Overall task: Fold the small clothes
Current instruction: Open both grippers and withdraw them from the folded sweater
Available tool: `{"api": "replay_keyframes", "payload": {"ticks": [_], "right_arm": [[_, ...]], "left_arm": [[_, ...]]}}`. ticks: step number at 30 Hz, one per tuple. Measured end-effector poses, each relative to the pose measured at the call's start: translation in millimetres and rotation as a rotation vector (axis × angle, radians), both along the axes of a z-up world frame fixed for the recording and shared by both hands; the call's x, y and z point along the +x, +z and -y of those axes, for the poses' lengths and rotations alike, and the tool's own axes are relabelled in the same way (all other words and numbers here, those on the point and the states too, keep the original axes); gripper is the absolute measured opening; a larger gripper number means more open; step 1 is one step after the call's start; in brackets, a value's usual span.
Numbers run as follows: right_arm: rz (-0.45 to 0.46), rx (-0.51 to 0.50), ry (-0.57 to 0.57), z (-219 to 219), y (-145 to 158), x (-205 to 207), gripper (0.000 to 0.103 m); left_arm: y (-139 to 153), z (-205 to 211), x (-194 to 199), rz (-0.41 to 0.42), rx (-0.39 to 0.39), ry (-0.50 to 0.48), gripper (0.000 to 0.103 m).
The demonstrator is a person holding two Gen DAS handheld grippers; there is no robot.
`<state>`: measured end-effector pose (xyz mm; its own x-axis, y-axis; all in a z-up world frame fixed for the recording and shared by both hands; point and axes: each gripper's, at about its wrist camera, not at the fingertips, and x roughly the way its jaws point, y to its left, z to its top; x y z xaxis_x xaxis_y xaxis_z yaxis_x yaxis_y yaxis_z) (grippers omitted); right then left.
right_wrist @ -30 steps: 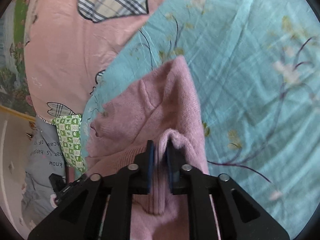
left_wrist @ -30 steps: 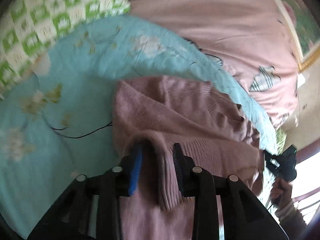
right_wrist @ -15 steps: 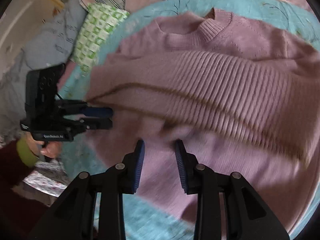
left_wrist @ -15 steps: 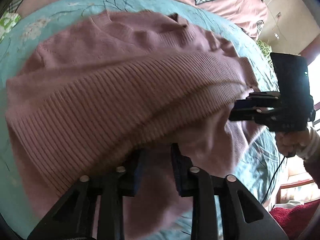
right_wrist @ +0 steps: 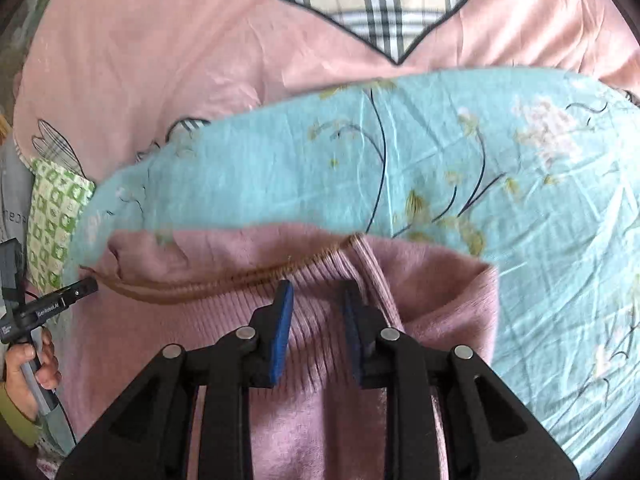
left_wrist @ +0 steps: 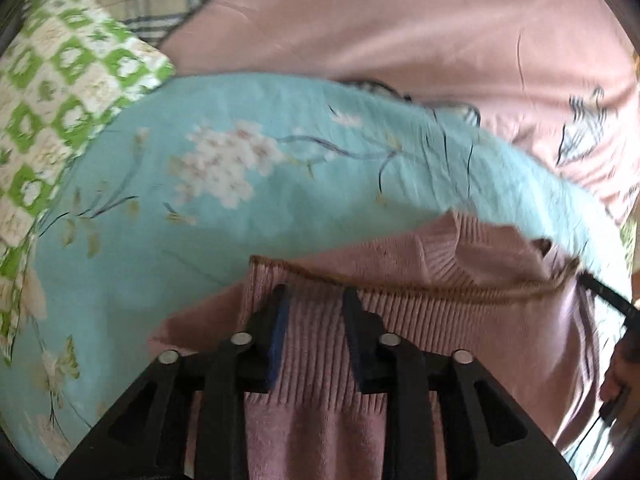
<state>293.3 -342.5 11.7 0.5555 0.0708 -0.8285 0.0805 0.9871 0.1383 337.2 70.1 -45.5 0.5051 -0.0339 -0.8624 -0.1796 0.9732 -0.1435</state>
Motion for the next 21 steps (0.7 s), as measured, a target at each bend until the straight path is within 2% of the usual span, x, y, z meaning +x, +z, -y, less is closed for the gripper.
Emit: {"api": "replay_keyframes", "payload": {"ticks": [2,5,12,15,17,19,21], "right_arm": [[0.021,-0.019,0.001,1.5,8.4,-10.1,0.028],[0.019,0.024,-0.009,-1.2,15.0,-23.4,0.028],[-0.019,0.101,0.045,-28.9,6.6,-63.8,0.029],[-0.055,0.134,0.076,-38.0,-5.1,-87.7,0.029],[-0.082,0.124,0.069,-35.4,-14.1,-101.3,0.029],[-0.101,0.101,0.021,-22.5,-24.8,-112.4,0.029],[-0.082,0.115,-0.019,-8.9,-26.9,-118.4,0.028]], "left_arm": [[7.1,-1.3,-14.0,0.010,0.013,0.020,0.037],[16.8,1.5,-39.7,0.015,-0.011,0.027,0.040],[17.5,42.4,-103.8,-0.020,-0.136,-0.096,0.042],[10.8,48.2,-130.5,-0.043,-0.119,-0.114,0.043],[-0.6,44.8,-136.3,-0.069,-0.090,-0.090,0.043],[-8.4,36.4,-138.1,-0.076,-0.076,-0.066,0.043],[-14.0,27.6,-138.5,-0.080,-0.048,-0.040,0.043]]}}
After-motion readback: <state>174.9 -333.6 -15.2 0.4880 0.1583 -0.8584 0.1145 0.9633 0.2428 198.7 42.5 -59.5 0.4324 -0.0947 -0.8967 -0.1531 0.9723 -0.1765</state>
